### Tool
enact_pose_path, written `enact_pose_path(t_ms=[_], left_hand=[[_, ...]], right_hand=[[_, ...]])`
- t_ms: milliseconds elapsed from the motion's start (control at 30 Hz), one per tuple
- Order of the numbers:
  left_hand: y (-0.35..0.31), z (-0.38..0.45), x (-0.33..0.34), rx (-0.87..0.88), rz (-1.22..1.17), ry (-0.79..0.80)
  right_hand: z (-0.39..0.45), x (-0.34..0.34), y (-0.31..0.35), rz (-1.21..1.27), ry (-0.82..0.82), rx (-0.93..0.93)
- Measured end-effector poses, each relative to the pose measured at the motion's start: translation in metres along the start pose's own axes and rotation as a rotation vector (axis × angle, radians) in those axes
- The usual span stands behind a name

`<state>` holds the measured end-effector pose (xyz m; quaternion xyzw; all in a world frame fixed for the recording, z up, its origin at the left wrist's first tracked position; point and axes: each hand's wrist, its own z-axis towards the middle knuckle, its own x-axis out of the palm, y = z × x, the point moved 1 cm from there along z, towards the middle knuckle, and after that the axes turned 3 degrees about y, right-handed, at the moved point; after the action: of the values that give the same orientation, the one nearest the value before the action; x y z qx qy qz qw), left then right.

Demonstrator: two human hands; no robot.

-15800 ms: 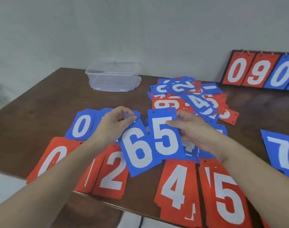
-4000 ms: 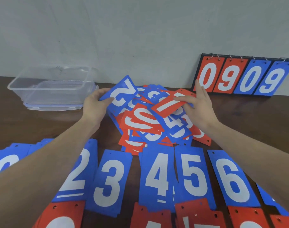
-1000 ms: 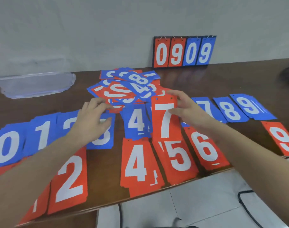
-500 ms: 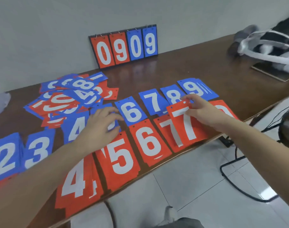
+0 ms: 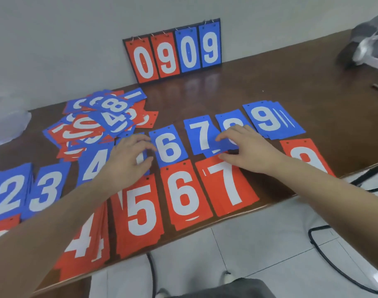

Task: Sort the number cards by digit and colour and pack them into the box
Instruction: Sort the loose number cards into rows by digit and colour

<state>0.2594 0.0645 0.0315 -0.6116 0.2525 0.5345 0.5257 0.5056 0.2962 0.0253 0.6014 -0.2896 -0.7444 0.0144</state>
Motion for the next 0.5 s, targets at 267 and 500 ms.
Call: enact_pose_path(t_ms=[267, 500], left_hand=[[0.033, -0.012, -0.024, -0.149, 0.013, -0.031], [0.095, -0.02, -0.053, -0.277, 0.024, -0.073]], right_hand=[[0.074, 0.011, 0.017, 0.14, 0.065, -0.082], [0.156, 0.035, 0.065, 0.194, 0.125, -0.197]])
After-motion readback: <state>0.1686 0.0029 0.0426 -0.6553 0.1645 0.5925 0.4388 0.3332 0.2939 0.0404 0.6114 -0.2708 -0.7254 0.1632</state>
